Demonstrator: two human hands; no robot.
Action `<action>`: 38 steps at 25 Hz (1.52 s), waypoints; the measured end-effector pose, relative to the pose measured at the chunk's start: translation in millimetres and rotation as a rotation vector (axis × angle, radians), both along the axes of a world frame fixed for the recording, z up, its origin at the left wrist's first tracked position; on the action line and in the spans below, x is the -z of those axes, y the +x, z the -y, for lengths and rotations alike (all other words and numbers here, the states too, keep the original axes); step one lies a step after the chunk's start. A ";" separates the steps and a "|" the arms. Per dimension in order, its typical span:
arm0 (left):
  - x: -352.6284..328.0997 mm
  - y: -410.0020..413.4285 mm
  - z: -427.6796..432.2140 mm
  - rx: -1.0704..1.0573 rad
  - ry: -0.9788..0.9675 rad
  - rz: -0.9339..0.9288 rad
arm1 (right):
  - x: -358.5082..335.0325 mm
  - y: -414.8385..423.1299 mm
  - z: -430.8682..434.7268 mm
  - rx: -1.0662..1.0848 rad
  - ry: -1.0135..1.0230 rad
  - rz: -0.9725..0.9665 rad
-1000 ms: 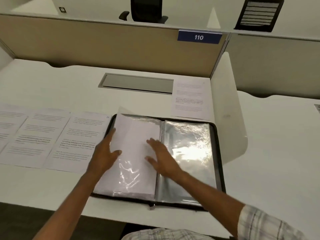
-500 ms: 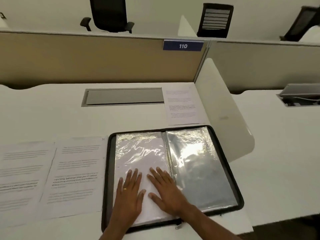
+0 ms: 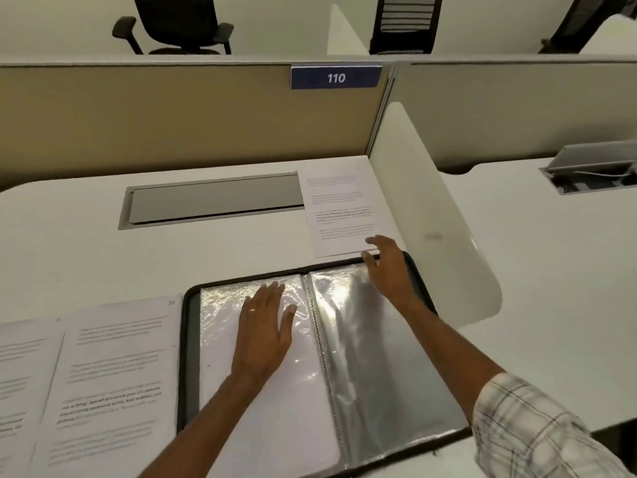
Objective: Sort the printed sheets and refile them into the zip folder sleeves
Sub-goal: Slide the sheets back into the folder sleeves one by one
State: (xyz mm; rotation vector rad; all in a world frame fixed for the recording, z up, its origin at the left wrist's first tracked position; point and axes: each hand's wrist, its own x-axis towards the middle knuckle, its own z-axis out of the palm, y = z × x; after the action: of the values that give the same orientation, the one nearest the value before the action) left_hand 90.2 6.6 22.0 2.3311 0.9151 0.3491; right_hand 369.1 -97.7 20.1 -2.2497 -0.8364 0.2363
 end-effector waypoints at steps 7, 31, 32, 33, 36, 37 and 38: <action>-6.7 170.8 -69.7 -0.161 -0.352 0.022 | 11.3 92.8 -49.3 0.052 -0.248 -0.049; -10.8 194.9 -95.8 -0.516 -0.859 0.511 | -7.5 96.4 -54.3 0.136 0.115 -0.508; -18.1 184.5 -92.6 -0.496 -0.861 0.545 | -14.2 92.7 -49.6 0.119 0.186 -0.575; -25.6 174.4 -89.2 -0.474 -0.868 0.570 | -22.7 88.8 -44.2 0.115 0.244 -0.649; -47.0 139.3 -74.9 -0.391 -0.876 0.586 | -47.5 79.2 -30.7 0.075 0.308 -0.754; -51.3 128.1 -70.8 -0.364 -0.871 0.588 | -56.2 77.5 -28.6 0.053 0.289 -0.765; -55.6 116.7 -66.2 -0.348 -0.871 0.595 | -64.0 75.2 -27.3 0.038 0.268 -0.777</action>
State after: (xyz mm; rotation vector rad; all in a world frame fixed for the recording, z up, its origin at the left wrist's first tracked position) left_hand 206.9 72.8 77.6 1.1778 0.9096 0.5967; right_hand 444.3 -70.3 84.1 -1.7022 -0.3721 0.8563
